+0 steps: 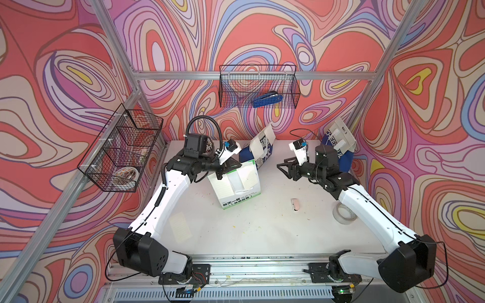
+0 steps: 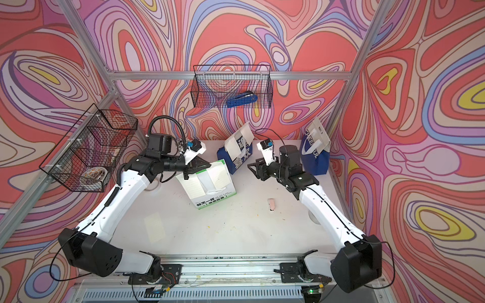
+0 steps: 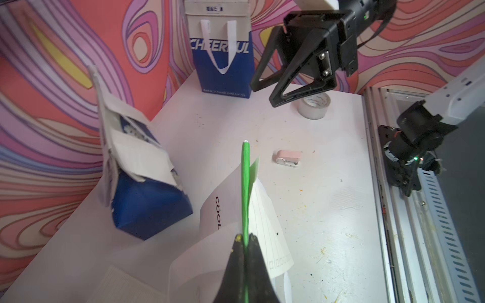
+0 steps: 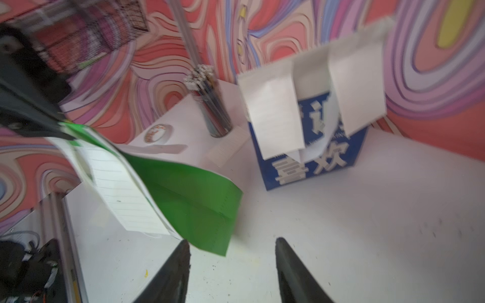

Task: Staple the receipts to the bags
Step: Place the takeout bag at the center of the board.

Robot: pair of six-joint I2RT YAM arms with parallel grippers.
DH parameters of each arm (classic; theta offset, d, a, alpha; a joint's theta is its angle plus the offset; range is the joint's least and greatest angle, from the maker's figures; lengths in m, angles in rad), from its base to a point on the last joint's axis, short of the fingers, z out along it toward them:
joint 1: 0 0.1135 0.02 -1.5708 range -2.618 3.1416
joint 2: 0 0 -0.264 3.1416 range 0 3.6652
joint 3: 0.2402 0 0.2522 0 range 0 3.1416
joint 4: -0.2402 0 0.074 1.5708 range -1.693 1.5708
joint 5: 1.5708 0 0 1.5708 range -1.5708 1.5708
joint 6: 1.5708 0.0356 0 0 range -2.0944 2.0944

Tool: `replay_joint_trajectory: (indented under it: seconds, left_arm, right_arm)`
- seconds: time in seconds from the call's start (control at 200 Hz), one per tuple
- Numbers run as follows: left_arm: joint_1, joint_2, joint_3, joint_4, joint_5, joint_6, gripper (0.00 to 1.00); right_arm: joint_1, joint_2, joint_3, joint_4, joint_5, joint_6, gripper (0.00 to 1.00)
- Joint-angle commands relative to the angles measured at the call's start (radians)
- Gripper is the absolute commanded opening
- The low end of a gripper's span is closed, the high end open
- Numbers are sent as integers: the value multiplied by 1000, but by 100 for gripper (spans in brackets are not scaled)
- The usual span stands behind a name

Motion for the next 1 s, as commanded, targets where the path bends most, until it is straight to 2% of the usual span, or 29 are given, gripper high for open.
replay_joint_trajectory:
  seconds: [0.0,0.215,0.391,0.461,0.556,0.616,0.686,0.751,0.786,0.831,0.871,0.926,0.997]
  left_arm:
    - [-55,1,52,-88,102,153,0]
    - [-129,6,65,-132,100,231,0]
    - [-183,30,82,-132,72,255,0]
    - [-199,33,86,-119,72,245,0]
    - [-202,36,88,-103,74,229,0]
    - [-201,38,89,-108,61,229,0]
    - [-201,38,88,-101,30,222,0]
    - [-201,35,83,-47,-16,155,0]
    - [-202,30,82,-27,-36,130,10]
    - [-202,20,77,-4,-56,120,35]
    - [-202,8,69,19,-79,86,49]
    - [-201,-16,50,45,-115,73,62]
    - [-201,-56,7,92,-164,59,71]
  right_arm:
    - [5,-35,-65,23,-391,-421,58]
    - [33,17,-8,-67,-524,-531,63]
    - [108,65,21,-61,-518,-498,61]
    - [123,100,40,-55,-514,-449,51]
    - [125,137,75,-90,-464,-409,17]
    - [124,142,88,-134,-428,-428,1]
    - [116,133,77,-137,-390,-430,0]
    - [88,126,65,-128,-399,-407,0]
    - [71,120,62,-126,-406,-393,0]
    - [51,108,56,-118,-411,-380,0]
    - [30,93,49,-110,-407,-367,0]
    - [-7,70,47,-116,-407,-363,0]
    - [-97,48,84,-198,-385,-419,0]
